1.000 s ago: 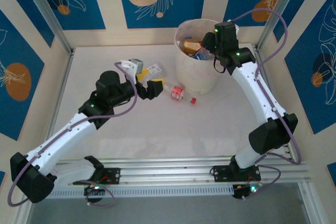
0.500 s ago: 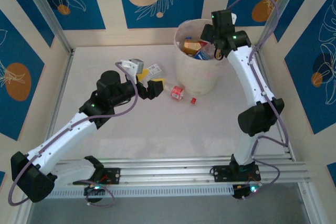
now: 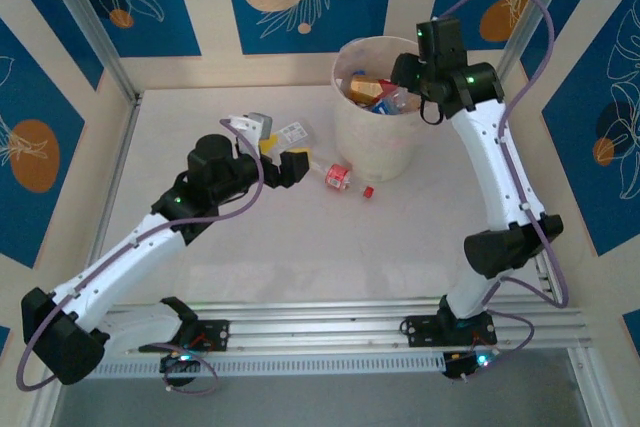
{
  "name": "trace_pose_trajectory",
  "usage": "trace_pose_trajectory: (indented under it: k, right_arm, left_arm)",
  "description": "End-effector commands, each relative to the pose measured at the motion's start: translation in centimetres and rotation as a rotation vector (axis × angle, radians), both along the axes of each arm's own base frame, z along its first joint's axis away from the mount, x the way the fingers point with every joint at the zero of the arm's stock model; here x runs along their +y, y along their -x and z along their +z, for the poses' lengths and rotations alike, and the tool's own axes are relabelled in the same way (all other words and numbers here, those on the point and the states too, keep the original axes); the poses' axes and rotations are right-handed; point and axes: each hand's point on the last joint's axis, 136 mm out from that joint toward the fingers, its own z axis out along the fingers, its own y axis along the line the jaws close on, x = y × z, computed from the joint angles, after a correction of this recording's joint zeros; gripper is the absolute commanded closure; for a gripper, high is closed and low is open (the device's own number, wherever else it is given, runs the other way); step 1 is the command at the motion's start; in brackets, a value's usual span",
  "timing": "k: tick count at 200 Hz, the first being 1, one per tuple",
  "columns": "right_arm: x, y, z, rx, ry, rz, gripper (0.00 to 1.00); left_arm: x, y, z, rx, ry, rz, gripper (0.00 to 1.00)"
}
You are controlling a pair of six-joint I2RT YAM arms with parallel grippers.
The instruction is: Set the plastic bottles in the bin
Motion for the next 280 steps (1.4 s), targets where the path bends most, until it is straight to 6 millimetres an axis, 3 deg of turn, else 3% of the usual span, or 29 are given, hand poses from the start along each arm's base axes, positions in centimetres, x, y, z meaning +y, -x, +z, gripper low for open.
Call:
trace_pose_trajectory:
  k: [1, 37, 101, 135, 171, 228, 252, 280]
  right_arm:
    - [0.6, 2.0, -1.4, 0.059, -0.064, 0.024, 0.45]
    - [0.2, 1.9, -3.2, 0.094, -0.064, 0.037, 0.56]
    - [-0.8, 0.0, -6.3, 0.169, -0.054, 0.026, 0.61]
    - [-0.9, -0.2, -7.3, 0.198, -0.042, 0.013, 0.63]
    - [-0.8, -0.3, -5.1, 0.161, -0.039, 0.024, 0.61]
    - [-0.4, 0.6, 0.7, 0.033, -0.044, 0.062, 0.33]
    - [-0.5, 1.5, 2.1, -0.002, -0.055, 0.07, 0.24]
    - [-0.5, 3.1, 3.3, -0.029, -0.088, 0.081, 0.2]
  left_arm:
    - [0.5, -0.9, 0.3, 0.031, -0.013, 0.069, 0.01]
    - [0.8, -1.5, -0.1, 0.05, -0.026, 0.101, 0.01]
    - [0.9, -1.9, -0.7, 0.066, -0.033, 0.117, 0.0]
    - [2.6, -3.3, -2.5, 0.143, -0.095, 0.226, 0.01]
    - [5.4, -5.6, -5.0, 0.265, -0.195, 0.327, 0.01]
    - [8.4, -10.0, -8.6, 0.373, -0.266, 0.376, 0.0]
    - [8.6, -11.9, -10.1, 0.386, -0.339, 0.364, 0.01]
    - [8.5, -14.1, -12.4, 0.426, -0.497, 0.303, 0.01]
